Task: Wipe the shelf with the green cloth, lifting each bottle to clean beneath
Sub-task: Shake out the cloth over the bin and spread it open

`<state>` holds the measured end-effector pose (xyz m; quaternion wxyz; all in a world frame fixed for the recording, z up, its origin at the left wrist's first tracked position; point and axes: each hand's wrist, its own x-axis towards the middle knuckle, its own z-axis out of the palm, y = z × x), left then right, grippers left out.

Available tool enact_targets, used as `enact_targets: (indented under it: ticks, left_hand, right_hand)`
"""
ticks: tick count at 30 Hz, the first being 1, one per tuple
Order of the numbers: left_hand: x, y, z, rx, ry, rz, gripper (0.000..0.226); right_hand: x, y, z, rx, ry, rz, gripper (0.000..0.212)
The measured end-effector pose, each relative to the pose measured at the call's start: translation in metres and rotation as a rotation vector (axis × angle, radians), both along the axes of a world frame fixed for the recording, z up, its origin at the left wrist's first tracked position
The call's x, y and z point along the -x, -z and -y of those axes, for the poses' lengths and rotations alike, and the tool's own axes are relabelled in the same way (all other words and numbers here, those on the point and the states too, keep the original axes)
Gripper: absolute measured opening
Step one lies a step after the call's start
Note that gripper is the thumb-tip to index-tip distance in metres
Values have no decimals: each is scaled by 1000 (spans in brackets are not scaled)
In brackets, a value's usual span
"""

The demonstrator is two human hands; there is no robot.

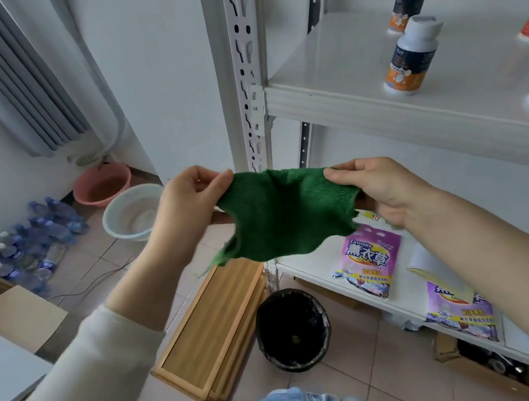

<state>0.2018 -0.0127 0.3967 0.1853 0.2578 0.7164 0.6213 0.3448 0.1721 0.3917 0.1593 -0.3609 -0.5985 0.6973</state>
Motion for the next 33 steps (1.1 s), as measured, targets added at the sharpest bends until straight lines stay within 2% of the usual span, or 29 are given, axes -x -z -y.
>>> enact_targets:
  ticks: [4,6,7,8,10,12,14,15,18,20,22,23,25,27,30,33]
  left_hand:
    - [-43,-13,-21,-49,112,-115,15]
    - [-57,-17,-27,-66,209,-174,26]
    - [-60,-18,-28,-113,264,-155,32]
    - [-59,-19,-29,-171,305,-98,36]
    - [-52,-19,-32,-269,306,40,40]
    - [-43,-16,-34,-304,211,56,26]
    - [-32,-10,-36,-268,102,-3,11]
    - [-27,-6,-39,-226,85,-21,13]
    - [-17,10,-53,-63,174,-60,48]
    - [-15,19,-62,-51,285,55,58]
    - [-12,32,-64,-99,400,175,56]
    - [-9,39,-62,-94,446,147,50]
    - [3,55,-56,2,473,-22,31]
    - [14,71,-53,132,473,-150,23]
    - [22,89,-49,315,533,-233,30]
    - [30,87,-32,254,543,-91,37]
  right_hand:
    - [9,-20,29,22,-22,-152,8]
    - [9,-27,35,41,-52,-201,26]
    - [8,-28,34,52,-45,-207,32]
    - [7,-30,33,77,-26,-215,29]
    - [6,-32,28,163,4,-209,11]
    - [6,-37,24,305,-7,-214,15]
    - [5,-43,19,420,-57,-235,26]
    - [6,-47,17,449,-78,-239,31]
    - [10,-56,14,474,-122,-211,29]
    - [12,-58,15,462,-155,-170,22]
    - [12,-58,14,406,-191,-130,23]
    - [12,-58,11,361,-194,-115,25]
    - [10,-62,4,269,-183,-105,22]
    - [9,-68,-3,207,-167,-108,18]
    - [2,-77,-14,172,-141,-118,19]
    - [-12,-80,-25,149,-57,-105,20]
